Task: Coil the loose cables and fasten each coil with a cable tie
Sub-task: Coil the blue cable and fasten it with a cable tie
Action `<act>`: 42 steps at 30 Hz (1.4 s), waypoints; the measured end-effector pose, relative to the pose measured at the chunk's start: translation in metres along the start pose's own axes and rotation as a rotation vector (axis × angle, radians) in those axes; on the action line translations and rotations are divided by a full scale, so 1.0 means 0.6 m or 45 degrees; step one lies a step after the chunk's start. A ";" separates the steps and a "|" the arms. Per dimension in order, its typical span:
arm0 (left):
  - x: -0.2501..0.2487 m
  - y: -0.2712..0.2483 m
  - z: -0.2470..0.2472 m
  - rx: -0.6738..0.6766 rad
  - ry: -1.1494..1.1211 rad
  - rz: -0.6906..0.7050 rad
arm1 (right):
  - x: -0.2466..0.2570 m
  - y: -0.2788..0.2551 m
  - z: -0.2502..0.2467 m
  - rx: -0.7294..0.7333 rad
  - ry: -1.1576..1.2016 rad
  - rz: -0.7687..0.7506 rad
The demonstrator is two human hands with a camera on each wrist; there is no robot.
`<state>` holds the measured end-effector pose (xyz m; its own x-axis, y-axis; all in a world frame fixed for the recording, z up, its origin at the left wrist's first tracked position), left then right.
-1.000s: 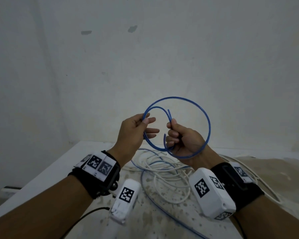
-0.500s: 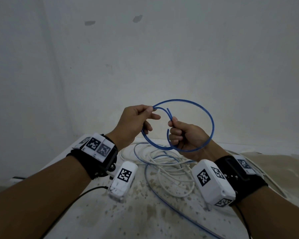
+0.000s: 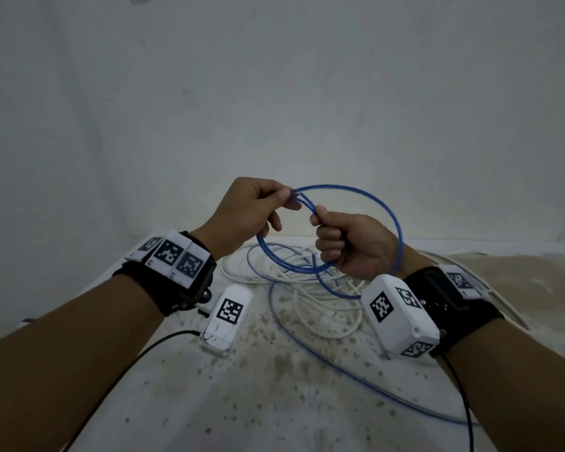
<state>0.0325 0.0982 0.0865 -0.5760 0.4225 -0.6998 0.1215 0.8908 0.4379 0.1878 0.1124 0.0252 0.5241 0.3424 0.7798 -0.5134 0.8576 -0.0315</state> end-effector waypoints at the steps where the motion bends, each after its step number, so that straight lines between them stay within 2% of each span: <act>1: 0.000 0.001 0.002 0.027 0.006 -0.016 | 0.000 -0.001 0.000 0.006 -0.005 0.008; 8: -0.003 0.000 0.015 0.176 -0.056 -0.248 | -0.001 -0.008 0.000 0.037 -0.018 0.035; 12: -0.007 -0.005 0.017 0.209 -0.038 -0.195 | 0.003 -0.012 -0.004 -0.005 -0.066 0.012; 18: -0.022 -0.005 0.015 0.051 0.037 -0.037 | 0.005 -0.016 0.007 0.005 -0.164 0.015; 22: -0.022 -0.007 0.021 0.057 0.079 0.002 | 0.007 -0.018 0.010 0.007 -0.180 0.011; 25: -0.022 -0.004 0.020 -0.024 0.099 0.014 | 0.006 -0.014 0.010 -0.002 -0.174 -0.012; 29: -0.023 0.007 0.001 -0.155 0.048 -0.030 | 0.009 -0.012 -0.022 -0.074 0.170 -0.002; 31: -0.022 0.010 -0.011 -0.183 0.078 -0.058 | 0.018 -0.019 -0.034 -0.066 0.204 0.004; 33: -0.020 0.012 -0.017 -0.191 0.127 -0.077 | 0.029 -0.026 -0.027 -0.055 -0.036 -0.030; 36: -0.017 0.012 -0.018 -0.217 0.130 -0.101 | 0.045 -0.025 -0.010 -0.096 -0.491 -0.222; 42: -0.020 0.010 -0.008 -0.219 0.081 -0.106 | 0.047 -0.025 -0.011 -0.063 -0.733 -0.409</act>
<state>0.0365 0.0977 0.1002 -0.6289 0.3321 -0.7030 -0.0654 0.8784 0.4735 0.2151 0.1118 0.0436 0.1919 -0.1814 0.9645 -0.3530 0.9042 0.2403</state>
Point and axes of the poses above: each hand's wrist, its own y-axis towards the middle knuckle, its own z-axis out of the palm, x = y × z, the point moved 6 cm from there along y, towards the middle knuckle, and after that the axes turned 15 degrees about y, right-handed, at the moved point
